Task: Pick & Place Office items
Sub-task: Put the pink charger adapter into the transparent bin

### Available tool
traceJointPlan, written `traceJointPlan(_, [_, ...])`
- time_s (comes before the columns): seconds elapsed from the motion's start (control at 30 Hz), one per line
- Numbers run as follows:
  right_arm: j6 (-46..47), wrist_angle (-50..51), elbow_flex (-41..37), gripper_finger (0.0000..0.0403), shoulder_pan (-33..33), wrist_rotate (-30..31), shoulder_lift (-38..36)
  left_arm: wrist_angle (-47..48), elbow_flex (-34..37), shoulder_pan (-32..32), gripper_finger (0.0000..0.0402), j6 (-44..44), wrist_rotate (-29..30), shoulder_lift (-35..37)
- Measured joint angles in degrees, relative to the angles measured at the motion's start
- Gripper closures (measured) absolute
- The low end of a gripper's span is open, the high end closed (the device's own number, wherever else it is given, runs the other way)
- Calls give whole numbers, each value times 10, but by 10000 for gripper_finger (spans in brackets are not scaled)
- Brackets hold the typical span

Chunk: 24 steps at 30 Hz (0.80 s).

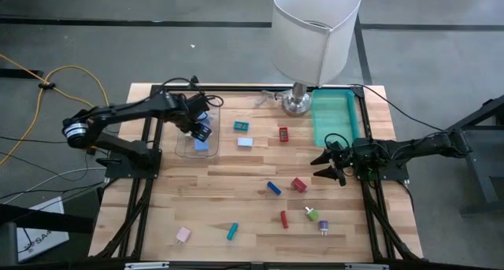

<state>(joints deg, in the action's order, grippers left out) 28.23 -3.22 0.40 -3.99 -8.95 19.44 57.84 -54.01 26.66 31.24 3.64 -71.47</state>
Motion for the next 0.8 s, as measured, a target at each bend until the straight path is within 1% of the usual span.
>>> traceJointPlan(0.2, [0, 0, 0, 167, 0, 0, 0, 79, -48, -7, 227, 0, 0, 3])
traceJointPlan(0.37, [0, 0, 0, 167, 0, 0, 0, 116, -100, -27, 227, -6, -1, 3])
traceJointPlan(0.53, [0, 0, 0, 167, 0, 0, 0, 130, -148, -61, 227, -5, -5, 3])
traceJointPlan(0.63, [0, 0, 0, 167, 0, 0, 0, 132, -161, -85, 227, 1, -6, 3])
traceJointPlan(0.8, [0, 0, 0, 167, 0, 0, 0, 145, -163, -120, 227, 19, -8, 3])
